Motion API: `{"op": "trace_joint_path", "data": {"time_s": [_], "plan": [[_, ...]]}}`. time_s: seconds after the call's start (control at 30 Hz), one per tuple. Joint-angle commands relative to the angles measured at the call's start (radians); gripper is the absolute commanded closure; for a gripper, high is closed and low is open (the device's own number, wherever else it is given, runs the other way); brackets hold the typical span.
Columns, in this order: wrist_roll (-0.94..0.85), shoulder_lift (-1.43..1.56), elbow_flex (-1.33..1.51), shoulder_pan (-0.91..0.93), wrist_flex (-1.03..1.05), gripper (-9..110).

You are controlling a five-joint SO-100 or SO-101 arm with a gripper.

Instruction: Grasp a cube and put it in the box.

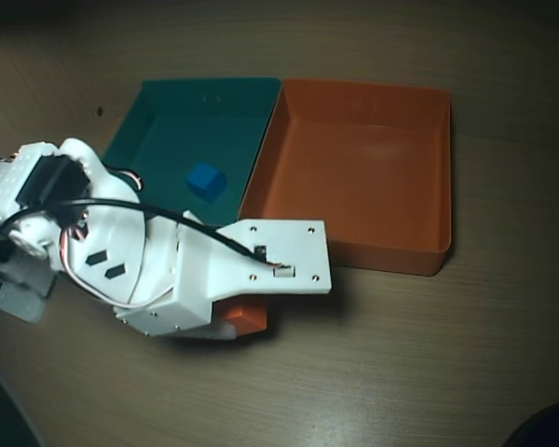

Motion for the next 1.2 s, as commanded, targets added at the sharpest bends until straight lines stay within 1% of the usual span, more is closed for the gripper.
{"op": "trace_joint_path", "data": {"time_s": [0.0, 0.17, 0.37, 0.77, 1.0, 1.17], "plan": [[0.1, 0.086, -0.152, -0.054, -0.005, 107], [0.249, 0.081, -0.264, -0.137, 0.008, 107], [0.328, -0.011, -0.371, -0.233, 0.008, 107], [0.339, -0.394, -0.689, -0.345, 0.008, 107], [0.339, -0.514, -0.732, -0.403, 0.008, 107], [0.339, -0.541, -0.732, -0.414, 0.008, 107]]}}
